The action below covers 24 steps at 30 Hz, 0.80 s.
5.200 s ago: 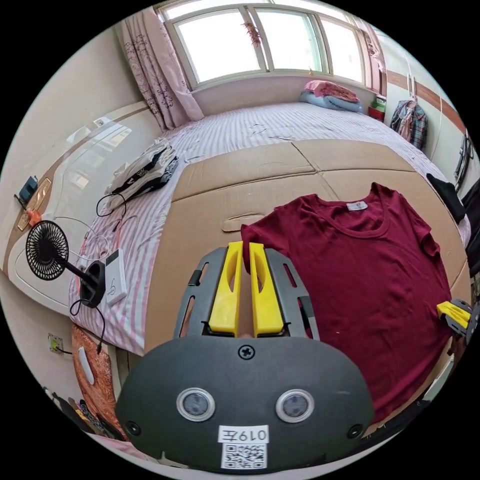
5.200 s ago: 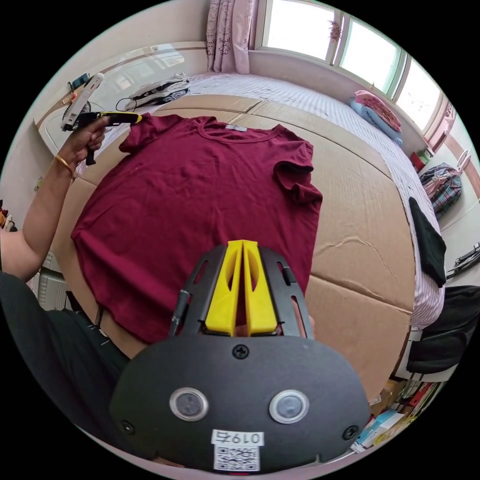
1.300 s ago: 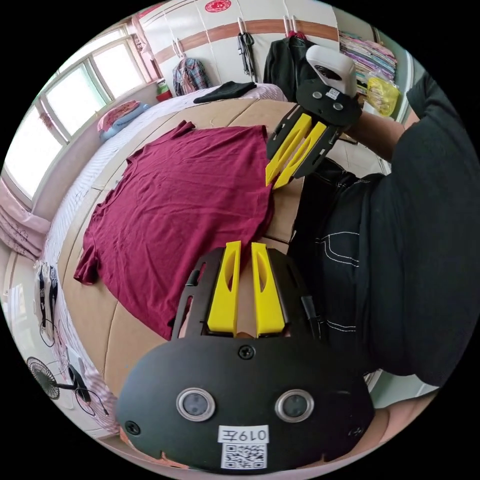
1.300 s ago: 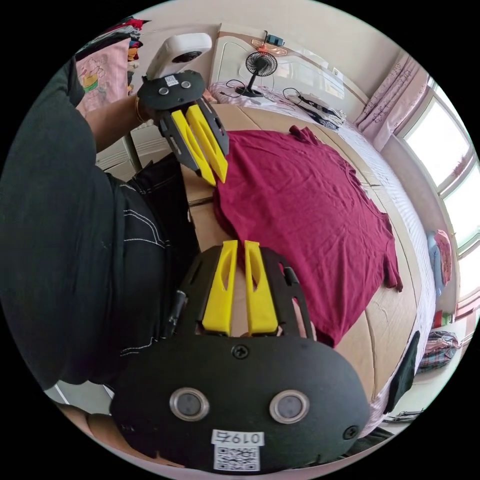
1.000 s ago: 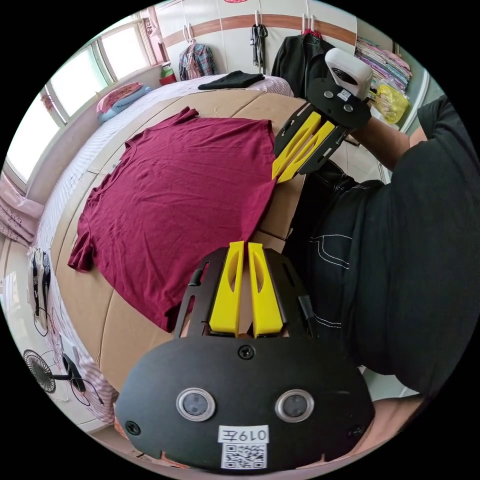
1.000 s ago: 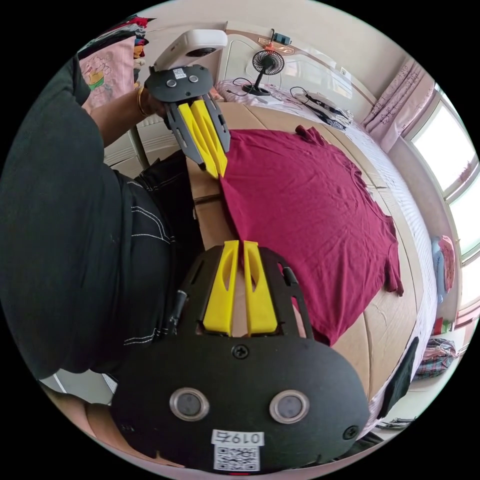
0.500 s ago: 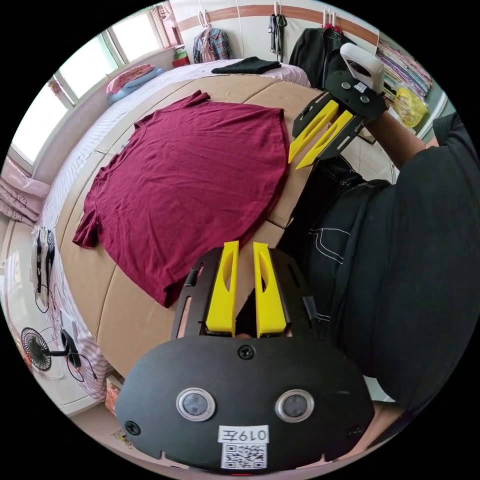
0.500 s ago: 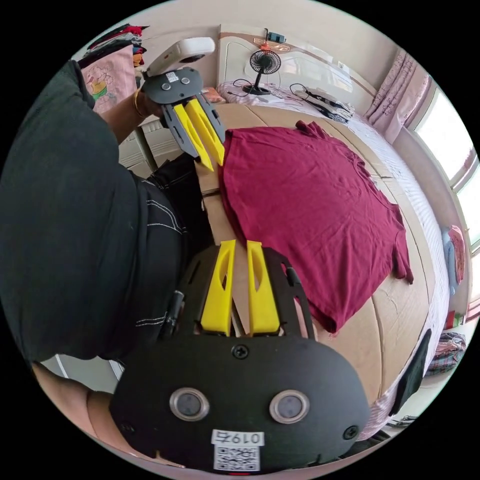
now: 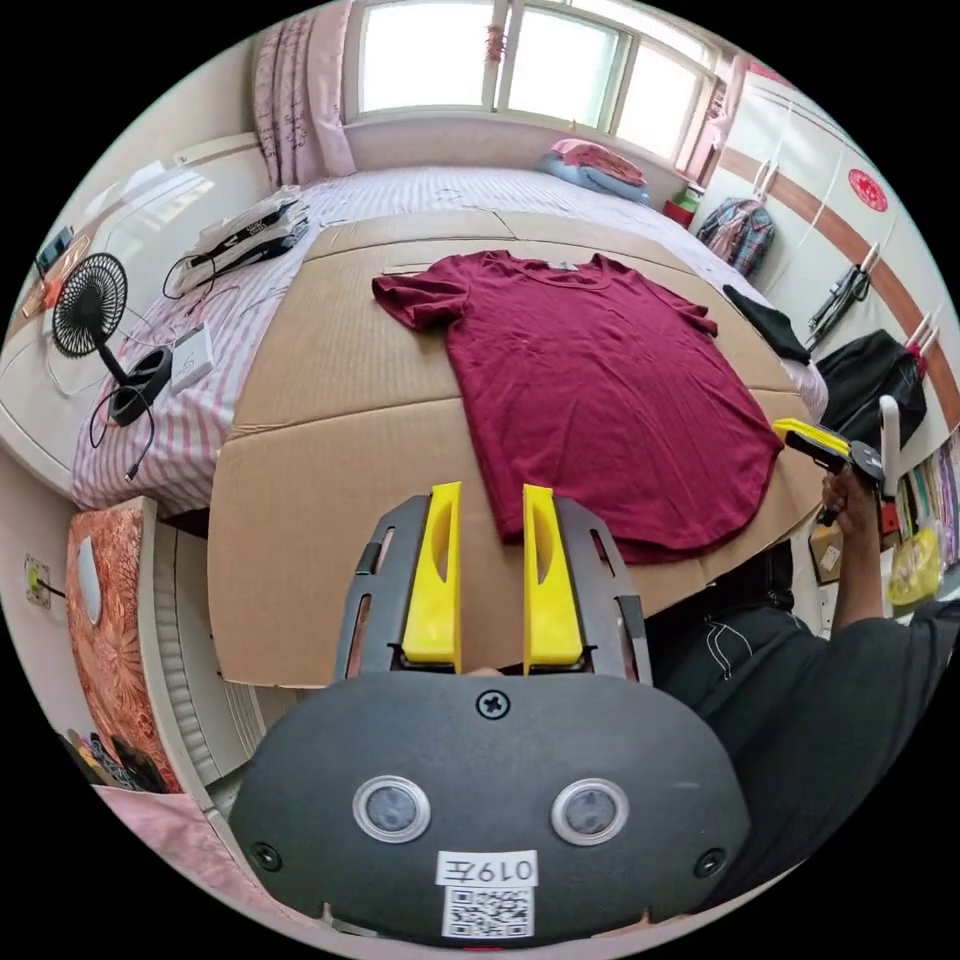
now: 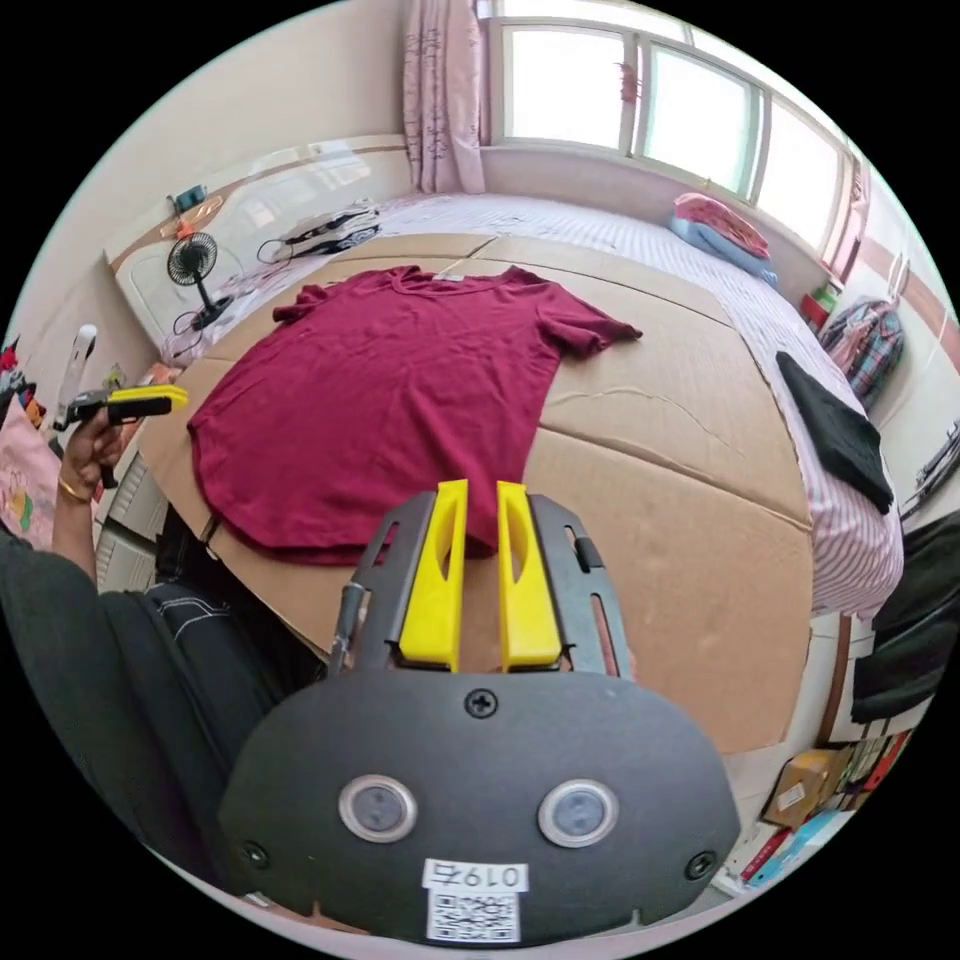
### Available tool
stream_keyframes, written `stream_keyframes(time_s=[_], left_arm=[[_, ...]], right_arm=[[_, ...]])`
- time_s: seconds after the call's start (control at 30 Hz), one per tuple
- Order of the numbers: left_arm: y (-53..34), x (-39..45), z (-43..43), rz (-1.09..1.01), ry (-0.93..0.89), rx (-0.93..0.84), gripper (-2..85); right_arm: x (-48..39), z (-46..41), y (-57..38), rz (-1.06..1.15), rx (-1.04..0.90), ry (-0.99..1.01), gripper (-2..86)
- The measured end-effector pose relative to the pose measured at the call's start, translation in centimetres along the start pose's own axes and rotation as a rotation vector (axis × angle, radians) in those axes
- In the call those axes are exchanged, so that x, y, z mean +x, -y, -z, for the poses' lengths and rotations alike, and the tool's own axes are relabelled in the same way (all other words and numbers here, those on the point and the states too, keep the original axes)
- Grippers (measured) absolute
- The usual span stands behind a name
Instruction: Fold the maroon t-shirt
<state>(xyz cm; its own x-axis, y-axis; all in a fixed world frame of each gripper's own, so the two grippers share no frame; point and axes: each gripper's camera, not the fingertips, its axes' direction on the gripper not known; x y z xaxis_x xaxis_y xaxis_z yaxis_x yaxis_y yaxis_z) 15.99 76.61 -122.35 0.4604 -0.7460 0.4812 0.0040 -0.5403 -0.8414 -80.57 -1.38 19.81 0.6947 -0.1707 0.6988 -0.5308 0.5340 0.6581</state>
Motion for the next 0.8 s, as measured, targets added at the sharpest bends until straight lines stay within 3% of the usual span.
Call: stream_keyframes(time_s=[0.1,0.33,0.57,0.8], left_arm=[[0.2,-0.8,-2.3,0.048,0.003,-0.070,7.1],[-0.5,-1.5,-3.7,0.067,-0.044,-0.052,4.5],[-0.5,-0.7,-3.8,-0.073,0.049,-0.070,1.7],[-0.1,-0.2,-4.5,-0.137,0.084,-0.125,1.7]], right_arm=[[1.0,-0.8,0.1,-0.079,-0.009,-0.010,7.8],[2.0,-1.6,-0.3,-0.148,-0.016,0.000,7.3],[2.1,-1.1,0.4,-0.036,-0.066,-0.061,0.0],[3.6,-1.3,0.6,-0.004,-0.120,0.005,2.6]])
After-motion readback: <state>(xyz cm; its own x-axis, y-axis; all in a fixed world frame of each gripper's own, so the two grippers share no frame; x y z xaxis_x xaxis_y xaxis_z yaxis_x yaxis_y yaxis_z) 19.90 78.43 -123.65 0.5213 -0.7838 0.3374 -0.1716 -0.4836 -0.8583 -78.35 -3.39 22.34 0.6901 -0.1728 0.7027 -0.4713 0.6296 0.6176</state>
